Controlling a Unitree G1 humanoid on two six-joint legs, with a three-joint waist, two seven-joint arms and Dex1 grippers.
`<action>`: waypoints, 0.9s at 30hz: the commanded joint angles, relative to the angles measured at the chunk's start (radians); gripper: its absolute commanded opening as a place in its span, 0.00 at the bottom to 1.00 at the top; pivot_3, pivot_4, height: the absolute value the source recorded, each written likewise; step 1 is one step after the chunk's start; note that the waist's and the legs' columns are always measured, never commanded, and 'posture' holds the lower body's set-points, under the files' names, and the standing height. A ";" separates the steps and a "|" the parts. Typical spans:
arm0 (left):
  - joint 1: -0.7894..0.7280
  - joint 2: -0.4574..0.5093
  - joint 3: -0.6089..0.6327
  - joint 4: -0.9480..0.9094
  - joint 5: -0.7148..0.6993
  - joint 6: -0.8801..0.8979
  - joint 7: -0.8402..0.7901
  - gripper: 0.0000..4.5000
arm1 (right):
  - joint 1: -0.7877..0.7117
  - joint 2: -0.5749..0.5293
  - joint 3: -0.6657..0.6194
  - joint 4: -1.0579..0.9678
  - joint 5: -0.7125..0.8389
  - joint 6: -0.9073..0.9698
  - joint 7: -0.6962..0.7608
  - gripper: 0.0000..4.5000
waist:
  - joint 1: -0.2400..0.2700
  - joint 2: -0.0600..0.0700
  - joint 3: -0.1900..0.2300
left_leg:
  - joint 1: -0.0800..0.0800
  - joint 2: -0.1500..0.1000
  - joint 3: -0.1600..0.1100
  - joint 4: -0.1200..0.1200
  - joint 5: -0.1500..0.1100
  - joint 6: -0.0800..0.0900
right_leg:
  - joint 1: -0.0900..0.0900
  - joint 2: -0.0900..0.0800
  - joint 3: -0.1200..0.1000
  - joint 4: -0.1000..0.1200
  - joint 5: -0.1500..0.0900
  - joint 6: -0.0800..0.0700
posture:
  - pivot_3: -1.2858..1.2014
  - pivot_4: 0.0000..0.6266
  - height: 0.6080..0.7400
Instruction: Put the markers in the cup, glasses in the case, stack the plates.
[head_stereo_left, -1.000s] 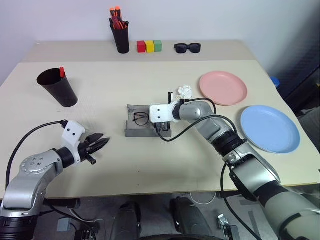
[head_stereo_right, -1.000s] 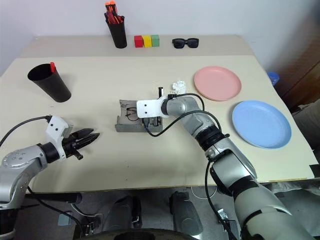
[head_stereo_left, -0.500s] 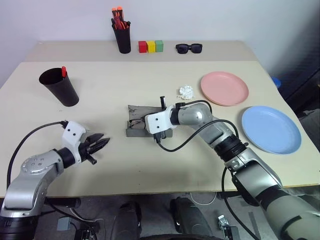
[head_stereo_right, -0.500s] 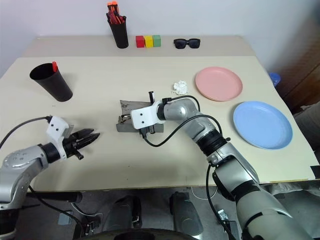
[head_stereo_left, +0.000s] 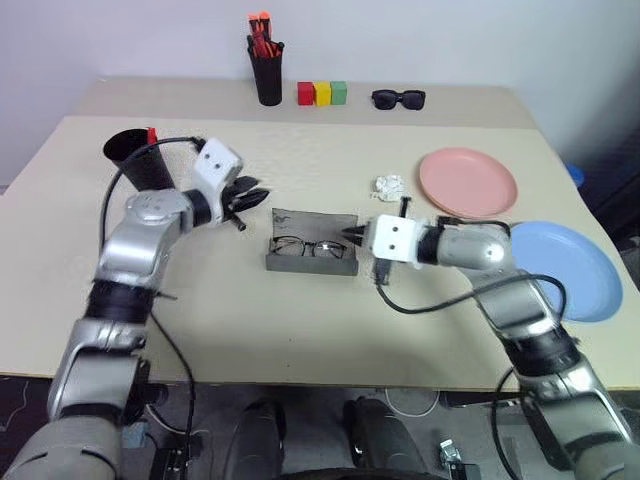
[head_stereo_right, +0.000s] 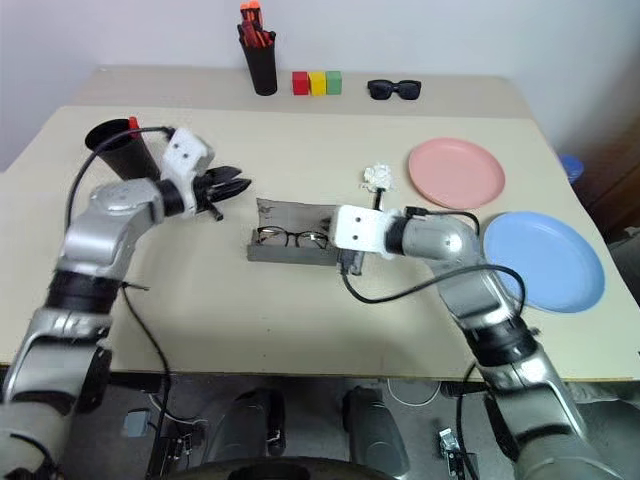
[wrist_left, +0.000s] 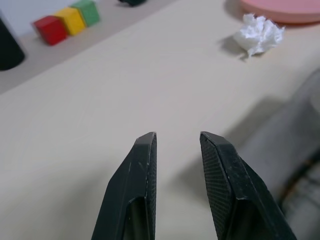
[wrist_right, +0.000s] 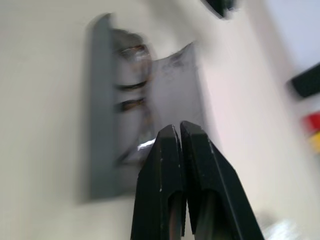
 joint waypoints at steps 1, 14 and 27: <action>-0.176 -0.072 -0.042 0.316 0.080 -0.117 -0.032 0.30 | 0.128 -0.021 -0.130 -0.190 0.129 0.175 -0.012 0.02 | 0.002 0.000 0.000 | 0.000 0.000 0.000 0.000 0.000 0.000 | 0.000 0.000 0.000 0.000 0.000 0.000 | 0.52 0.24 0.87; -0.358 -0.169 -0.077 0.739 0.198 -0.314 -0.388 0.30 | 0.433 0.020 -0.274 -0.402 0.255 0.361 -0.221 0.02 | -0.010 -0.001 0.000 | 0.000 -0.001 -0.001 -0.001 -0.001 0.001 | 0.000 0.001 0.001 -0.002 0.000 0.000 | 0.52 0.24 0.87; 0.007 -0.015 -0.076 0.115 0.114 -0.166 -0.679 0.30 | 0.256 0.012 -0.248 -0.201 0.239 0.336 -0.345 0.02 | -0.011 0.001 -0.001 | 0.001 0.000 -0.002 0.000 -0.001 0.001 | 0.001 0.000 0.001 -0.001 0.000 0.000 | 0.52 0.24 0.87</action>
